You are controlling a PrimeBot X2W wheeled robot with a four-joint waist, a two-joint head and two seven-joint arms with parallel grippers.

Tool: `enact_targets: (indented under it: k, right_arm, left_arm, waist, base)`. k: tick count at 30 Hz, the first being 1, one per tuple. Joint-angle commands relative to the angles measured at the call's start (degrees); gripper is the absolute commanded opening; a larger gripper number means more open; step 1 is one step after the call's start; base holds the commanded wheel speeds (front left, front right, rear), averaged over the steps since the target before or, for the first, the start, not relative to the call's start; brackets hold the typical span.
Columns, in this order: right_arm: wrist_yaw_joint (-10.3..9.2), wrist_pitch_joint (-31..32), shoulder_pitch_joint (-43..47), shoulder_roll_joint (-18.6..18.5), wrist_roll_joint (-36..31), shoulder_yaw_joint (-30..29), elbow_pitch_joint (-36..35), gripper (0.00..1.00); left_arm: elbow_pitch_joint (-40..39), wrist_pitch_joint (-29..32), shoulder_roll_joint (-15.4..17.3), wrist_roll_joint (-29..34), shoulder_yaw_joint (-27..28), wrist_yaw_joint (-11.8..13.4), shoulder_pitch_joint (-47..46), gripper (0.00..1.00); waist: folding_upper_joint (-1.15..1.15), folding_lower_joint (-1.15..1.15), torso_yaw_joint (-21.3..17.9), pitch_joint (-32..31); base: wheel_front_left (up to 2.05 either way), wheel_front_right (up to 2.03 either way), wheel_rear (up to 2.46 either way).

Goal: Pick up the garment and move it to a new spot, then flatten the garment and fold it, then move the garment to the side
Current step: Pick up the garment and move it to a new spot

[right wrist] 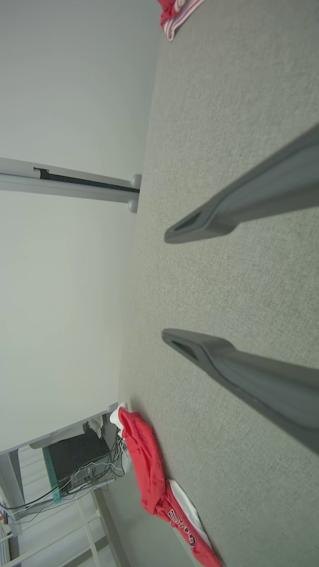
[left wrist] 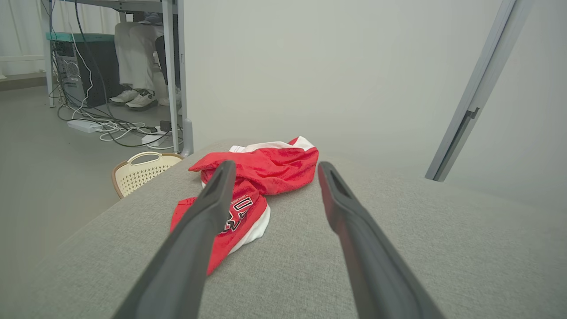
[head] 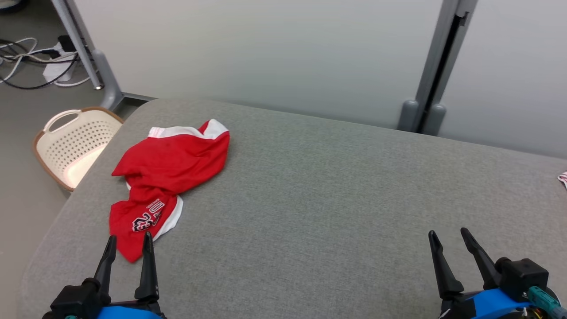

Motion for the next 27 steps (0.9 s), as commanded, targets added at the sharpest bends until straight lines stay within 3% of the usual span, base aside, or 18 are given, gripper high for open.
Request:
enact_targets:
  k: [1, 12, 27]
  right_arm:
    - [0.01, -0.18, 0.27, 0.23, -0.02, 0.07, 0.25, 1.0]
    - [0.01, -0.7, 0.15, 0.79, 0.48, 0.73, 1.23, 1.0]
    - [0.01, -0.71, 0.51, 0.51, 1.31, 1.21, 1.35, 1.0]
  left_arm:
    - [-0.28, 0.08, 0.38, -0.16, 0.07, 0.12, 0.71, 1.0]
    - [-1.33, 0.93, 1.44, -0.91, 0.4, 0.56, 1.79, 1.0]
    - [-3.26, 2.46, 1.81, -1.4, -0.53, 1.12, 1.2, 1.0]
  waist:
    - [0.0, 0.0, 2.79, -0.1]
    - [0.0, 0.0, 8.55, -0.7]
    - [0.0, 0.0, 8.36, -0.43]
  base:
    - [0.0, 0.0, 0.0]
    - [0.0, 0.0, 0.0]
    - [0.0, 0.0, 0.0]
